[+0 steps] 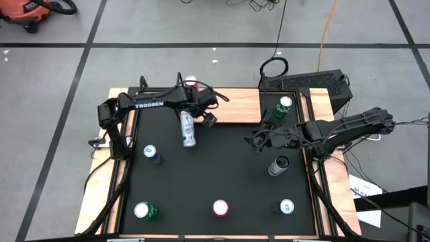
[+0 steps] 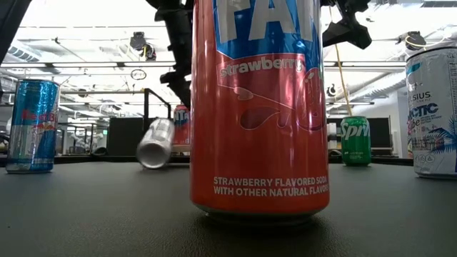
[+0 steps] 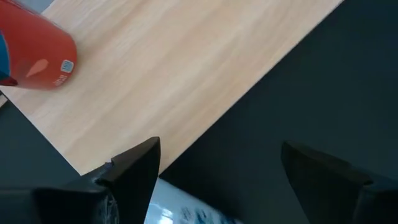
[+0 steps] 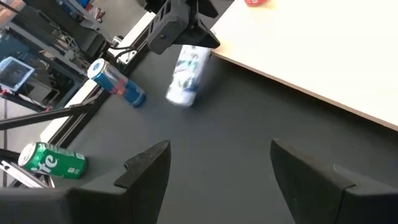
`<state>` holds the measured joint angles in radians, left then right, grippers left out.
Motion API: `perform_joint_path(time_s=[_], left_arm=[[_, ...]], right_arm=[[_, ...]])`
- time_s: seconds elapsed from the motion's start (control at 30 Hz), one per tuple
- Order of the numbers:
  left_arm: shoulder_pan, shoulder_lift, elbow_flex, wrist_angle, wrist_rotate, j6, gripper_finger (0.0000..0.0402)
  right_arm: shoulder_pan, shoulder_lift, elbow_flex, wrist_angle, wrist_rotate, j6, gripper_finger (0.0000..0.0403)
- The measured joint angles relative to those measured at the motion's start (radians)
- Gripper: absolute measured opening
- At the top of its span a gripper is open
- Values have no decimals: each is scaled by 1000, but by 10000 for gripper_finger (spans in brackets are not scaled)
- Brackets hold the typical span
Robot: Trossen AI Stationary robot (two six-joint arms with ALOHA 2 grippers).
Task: Place canned beverage on shelf
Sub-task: Put the left white-blue soda can on the shelf
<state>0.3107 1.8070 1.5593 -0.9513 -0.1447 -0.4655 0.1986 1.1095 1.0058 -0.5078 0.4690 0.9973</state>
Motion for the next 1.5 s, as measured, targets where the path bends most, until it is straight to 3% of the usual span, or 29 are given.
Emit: perform_joint_path(time_s=[0.33, 0.53, 0.73, 0.93, 1.13, 1.27, 1.5], left_arm=[[-82, -7, 0, -84, -11, -61, 332], [-224, -12, -56, -187, -66, -273, 332], [-308, -57, -191, -124, -93, -454, 332], [-309, -179, -334, -100, -105, -648, 332], [-280, -235, -497, 168, -107, -733, 332], [-257, -219, -538, 234, -92, -760, 332], [-232, -218, -555, 199, -129, -768, 332]], right_arm=[[0, 0, 0, -2, -28, -15, 265], [14, 0, 0, -4, -28, -9, 265], [41, 0, 0, -24, -28, 4, 265], [51, 0, 0, -61, -29, 4, 265], [51, 0, 0, -66, -31, -16, 265], [51, 0, 0, -65, -52, -16, 265], [51, 0, 0, -56, -55, -10, 265]])
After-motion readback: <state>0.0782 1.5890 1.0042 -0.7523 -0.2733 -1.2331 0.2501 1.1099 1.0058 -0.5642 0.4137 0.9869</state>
